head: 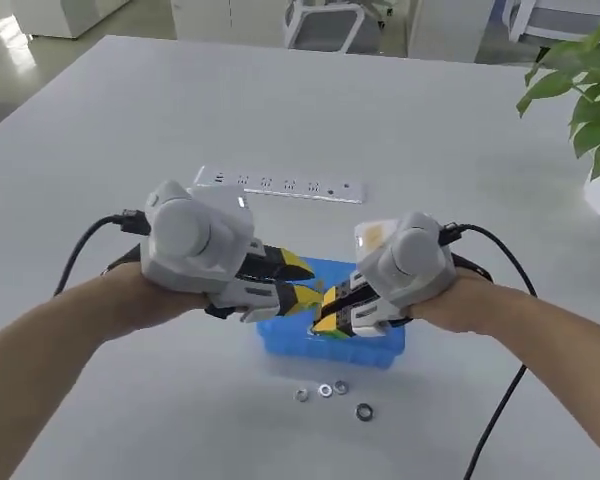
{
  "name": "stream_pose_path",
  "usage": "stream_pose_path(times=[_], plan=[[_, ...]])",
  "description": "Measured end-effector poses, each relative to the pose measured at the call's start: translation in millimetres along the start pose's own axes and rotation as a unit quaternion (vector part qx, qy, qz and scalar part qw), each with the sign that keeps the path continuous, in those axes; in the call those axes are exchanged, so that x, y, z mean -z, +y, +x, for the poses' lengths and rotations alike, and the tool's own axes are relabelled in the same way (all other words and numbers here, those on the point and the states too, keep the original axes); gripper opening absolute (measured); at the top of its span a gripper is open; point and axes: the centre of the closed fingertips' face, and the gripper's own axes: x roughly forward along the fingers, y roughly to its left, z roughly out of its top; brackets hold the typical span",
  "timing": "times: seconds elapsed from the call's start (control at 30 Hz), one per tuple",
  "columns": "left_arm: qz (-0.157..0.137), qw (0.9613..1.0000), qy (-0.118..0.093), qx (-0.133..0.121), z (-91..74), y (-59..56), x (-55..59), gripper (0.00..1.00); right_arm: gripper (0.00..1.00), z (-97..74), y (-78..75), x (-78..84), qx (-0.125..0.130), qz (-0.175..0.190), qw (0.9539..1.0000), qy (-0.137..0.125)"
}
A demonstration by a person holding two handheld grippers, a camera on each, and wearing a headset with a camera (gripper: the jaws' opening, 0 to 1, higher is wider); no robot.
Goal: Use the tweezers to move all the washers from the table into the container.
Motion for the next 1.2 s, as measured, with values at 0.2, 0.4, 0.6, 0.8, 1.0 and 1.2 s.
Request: stream_pose_path(times=[0.2, 0.4, 0.6, 0.8, 1.0, 1.2], plan=[[0.006, 0.9999, 0.006, 0.013, 6.7, 0.6, 2.6, 0.12, 0.09, -0.1, 0.3, 0.4, -0.002, -0.003, 1.0000, 0.001], [0.011, 0.9997, 0.013, 0.019, 10.0, 2.2, 7.2, 0.09, 0.09, -0.3, 0.1, 0.9, -0.004, -0.009, 1.0000, 0.002], [0.016, 0.9995, 0.013, 0.024, 11.9, 2.8, 8.3, 0.06, 0.09, 0.0, -0.1, 1.1, -0.004, -0.014, 0.9999, 0.004], [0.018, 0.9994, 0.013, 0.026, 13.1, 2.2, 7.6, 0.06, 0.11, 0.7, -0.7, 3.5, -0.001, -0.019, 0.9997, 0.014], [0.019, 0.9994, 0.014, 0.026, 13.1, 2.1, 7.5, 0.06, 0.11, -0.4, -1.7, 4.5, 0.004, -0.019, 0.9997, 0.018], [0.019, 0.9994, 0.016, 0.024, 12.4, 3.1, 8.0, 0.06, 0.14, -7.2, -3.8, 3.2, 0.010, -0.009, 0.9998, 0.012]])
